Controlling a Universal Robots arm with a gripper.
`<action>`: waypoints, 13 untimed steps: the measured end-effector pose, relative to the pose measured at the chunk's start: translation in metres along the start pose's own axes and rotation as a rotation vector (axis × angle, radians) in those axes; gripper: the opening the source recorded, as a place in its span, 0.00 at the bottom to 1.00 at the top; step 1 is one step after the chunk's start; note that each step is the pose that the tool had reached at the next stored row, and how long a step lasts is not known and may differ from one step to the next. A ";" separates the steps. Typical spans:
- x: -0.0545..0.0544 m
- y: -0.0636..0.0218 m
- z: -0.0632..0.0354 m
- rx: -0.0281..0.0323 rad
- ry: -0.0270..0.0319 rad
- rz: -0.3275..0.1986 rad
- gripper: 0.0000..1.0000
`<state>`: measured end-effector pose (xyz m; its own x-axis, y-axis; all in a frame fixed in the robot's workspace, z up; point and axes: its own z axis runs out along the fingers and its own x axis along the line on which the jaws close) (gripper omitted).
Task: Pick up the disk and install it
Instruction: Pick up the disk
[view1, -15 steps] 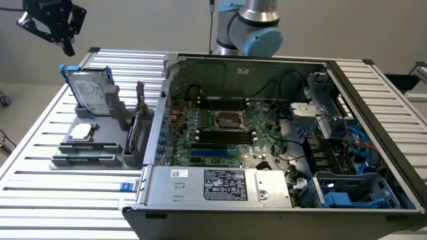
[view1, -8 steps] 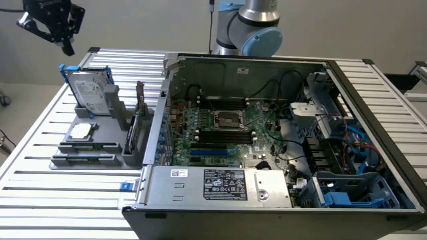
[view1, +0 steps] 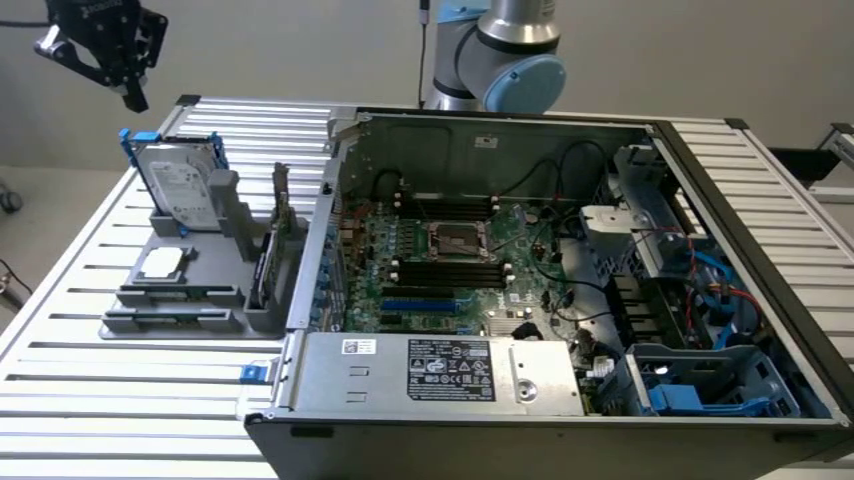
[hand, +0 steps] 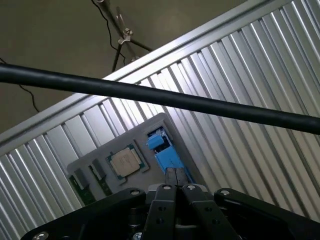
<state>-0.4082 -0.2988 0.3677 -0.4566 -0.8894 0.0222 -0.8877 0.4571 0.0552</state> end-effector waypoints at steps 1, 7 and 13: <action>0.000 0.0000 0.0001 -0.0012 0.0007 -0.011 0.11; 0.000 0.0000 0.0006 -0.0074 0.0053 -0.079 0.11; 0.000 -0.0001 0.0011 -0.0137 0.0098 -0.147 0.11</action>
<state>-0.4082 -0.2988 0.3666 -0.3213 -0.9467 0.0226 -0.9439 0.3221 0.0722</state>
